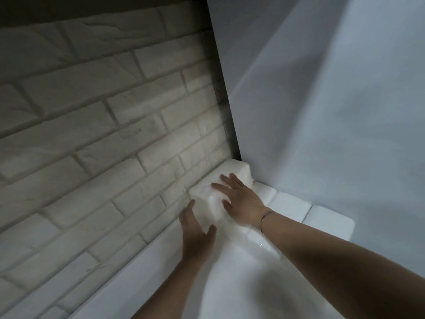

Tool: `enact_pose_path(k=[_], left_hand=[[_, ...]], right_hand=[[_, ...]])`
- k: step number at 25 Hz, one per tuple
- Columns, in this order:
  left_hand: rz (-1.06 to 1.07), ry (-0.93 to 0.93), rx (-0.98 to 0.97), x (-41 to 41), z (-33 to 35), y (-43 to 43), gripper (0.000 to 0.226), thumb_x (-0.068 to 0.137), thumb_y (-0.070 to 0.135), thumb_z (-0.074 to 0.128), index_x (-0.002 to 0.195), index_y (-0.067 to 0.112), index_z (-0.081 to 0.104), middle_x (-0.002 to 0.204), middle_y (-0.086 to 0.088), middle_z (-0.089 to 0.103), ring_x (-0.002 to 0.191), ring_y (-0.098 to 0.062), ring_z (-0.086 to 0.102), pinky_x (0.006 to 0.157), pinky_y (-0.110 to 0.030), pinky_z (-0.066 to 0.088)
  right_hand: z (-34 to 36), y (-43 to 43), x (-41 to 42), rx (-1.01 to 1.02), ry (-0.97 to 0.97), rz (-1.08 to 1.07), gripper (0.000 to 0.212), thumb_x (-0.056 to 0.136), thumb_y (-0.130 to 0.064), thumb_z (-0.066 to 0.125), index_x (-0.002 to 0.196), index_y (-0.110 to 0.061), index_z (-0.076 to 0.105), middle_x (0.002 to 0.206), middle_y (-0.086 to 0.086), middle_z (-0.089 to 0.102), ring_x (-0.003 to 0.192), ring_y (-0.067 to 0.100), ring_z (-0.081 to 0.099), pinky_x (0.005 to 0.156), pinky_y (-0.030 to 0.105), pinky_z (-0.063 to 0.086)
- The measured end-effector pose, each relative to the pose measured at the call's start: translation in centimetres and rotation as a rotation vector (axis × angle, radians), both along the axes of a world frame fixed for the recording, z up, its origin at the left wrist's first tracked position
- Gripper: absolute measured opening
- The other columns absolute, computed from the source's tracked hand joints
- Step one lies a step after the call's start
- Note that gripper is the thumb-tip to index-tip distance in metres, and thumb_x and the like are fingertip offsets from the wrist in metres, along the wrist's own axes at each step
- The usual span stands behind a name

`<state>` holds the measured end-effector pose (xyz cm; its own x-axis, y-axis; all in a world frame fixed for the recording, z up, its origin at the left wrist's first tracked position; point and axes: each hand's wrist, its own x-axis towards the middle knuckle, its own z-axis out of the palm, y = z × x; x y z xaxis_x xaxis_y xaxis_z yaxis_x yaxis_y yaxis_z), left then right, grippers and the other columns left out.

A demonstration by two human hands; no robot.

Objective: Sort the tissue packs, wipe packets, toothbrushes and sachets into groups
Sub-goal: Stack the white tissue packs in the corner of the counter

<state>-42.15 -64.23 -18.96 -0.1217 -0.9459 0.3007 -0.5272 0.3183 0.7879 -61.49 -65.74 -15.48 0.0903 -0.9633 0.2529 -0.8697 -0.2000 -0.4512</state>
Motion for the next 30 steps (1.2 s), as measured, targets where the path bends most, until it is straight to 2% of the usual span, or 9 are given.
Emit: enact_pose_path(k=[3, 5, 10, 13, 16, 18, 22, 27, 30], left_hand=[[0.013, 0.494, 0.407, -3.0, 0.6, 0.5, 0.066, 0.077, 0.015, 0.070, 0.138, 0.033, 0.049, 0.144, 0.000, 0.052, 0.134, -0.020, 0.051, 0.100, -0.028, 0.044], [-0.039, 0.593, 0.517, -4.1, 1.2, 0.3, 0.081, 0.068, 0.024, 0.067, 0.147, 0.031, 0.047, 0.146, 0.002, 0.054, 0.135, -0.016, 0.051, 0.100, -0.028, 0.045], [-0.055, 0.478, 0.587, -4.6, 2.7, -0.8, 0.090, 0.064, 0.025, 0.062, 0.151, 0.035, 0.040, 0.144, 0.008, 0.055, 0.123, -0.010, 0.056, 0.086, -0.026, 0.045], [-0.085, 0.333, 0.630, -2.8, 2.8, -1.2, 0.080, 0.076, 0.024, 0.065, 0.152, 0.037, 0.041, 0.147, 0.010, 0.052, 0.127, -0.016, 0.055, 0.096, -0.034, 0.047], [-0.028, 0.223, 0.578, -1.2, 3.1, -0.8, 0.064, 0.087, 0.019, 0.067, 0.149, 0.028, 0.049, 0.141, 0.002, 0.056, 0.128, -0.022, 0.056, 0.108, -0.040, 0.047], [0.022, 0.265, 0.484, -0.5, 4.0, 0.8, 0.046, 0.091, 0.012, 0.065, 0.135, 0.027, 0.061, 0.135, 0.007, 0.060, 0.123, -0.017, 0.060, 0.105, -0.039, 0.051], [0.181, 0.364, 0.281, 1.5, 6.4, 6.7, 0.017, 0.085, 0.013, 0.063, 0.097, 0.020, 0.072, 0.103, 0.003, 0.073, 0.093, -0.022, 0.071, 0.084, -0.037, 0.056], [0.314, 0.483, 0.218, 6.0, 7.7, 15.0, 0.017, 0.095, -0.001, 0.059, 0.092, 0.011, 0.071, 0.089, -0.004, 0.071, 0.069, -0.019, 0.065, 0.071, -0.036, 0.053], [0.334, 0.611, 0.265, 9.0, 7.1, 20.8, 0.009, 0.094, 0.002, 0.063, 0.095, 0.007, 0.069, 0.084, -0.006, 0.069, 0.065, -0.020, 0.061, 0.066, -0.035, 0.049]], right_hand=[[0.3, -1.5, -0.2, 0.054, -0.073, 0.019, 0.063, 0.106, -0.022, 0.047, 0.161, -0.041, 0.023, 0.173, -0.011, 0.005, 0.160, 0.015, -0.008, 0.129, 0.036, 0.017], [0.7, -2.5, -0.9, 0.094, -0.107, 0.031, 0.064, 0.105, -0.017, 0.049, 0.160, -0.040, 0.026, 0.173, -0.011, 0.007, 0.160, 0.013, -0.008, 0.129, 0.039, 0.018], [1.8, -3.3, -2.1, 0.192, -0.074, 0.046, 0.074, 0.098, -0.009, 0.052, 0.159, -0.042, 0.027, 0.173, -0.013, 0.008, 0.159, 0.010, -0.006, 0.126, 0.040, 0.024], [2.5, -2.6, -1.7, 0.218, 0.017, 0.007, 0.078, 0.098, -0.019, 0.054, 0.160, -0.048, 0.017, 0.173, -0.015, -0.001, 0.159, 0.012, -0.009, 0.125, 0.048, 0.028], [2.7, -0.3, 0.3, 0.176, 0.023, -0.059, 0.085, 0.099, -0.032, 0.053, 0.159, -0.054, -0.002, 0.172, -0.011, -0.017, 0.160, 0.022, -0.012, 0.126, 0.058, 0.019], [2.6, 2.4, 2.3, 0.073, -0.125, -0.091, 0.084, 0.097, -0.036, 0.055, 0.160, -0.052, 0.000, 0.174, -0.005, -0.005, 0.160, 0.028, 0.002, 0.125, 0.057, 0.023], [1.1, 9.8, 5.4, -0.065, -0.638, -0.177, 0.072, 0.091, -0.025, 0.065, 0.156, -0.033, 0.036, 0.155, -0.004, 0.044, 0.142, 0.020, 0.038, 0.117, 0.036, 0.035], [0.1, 19.1, 9.4, 0.029, -1.123, -0.271, 0.038, 0.092, -0.006, 0.069, 0.115, -0.035, 0.065, 0.112, -0.008, 0.067, 0.107, 0.015, 0.064, 0.086, 0.023, 0.047], [-0.1, 24.5, 12.1, 0.176, -1.248, -0.289, 0.026, 0.092, -0.009, 0.069, 0.102, -0.032, 0.071, 0.095, -0.003, 0.070, 0.080, 0.013, 0.063, 0.071, 0.026, 0.046]])
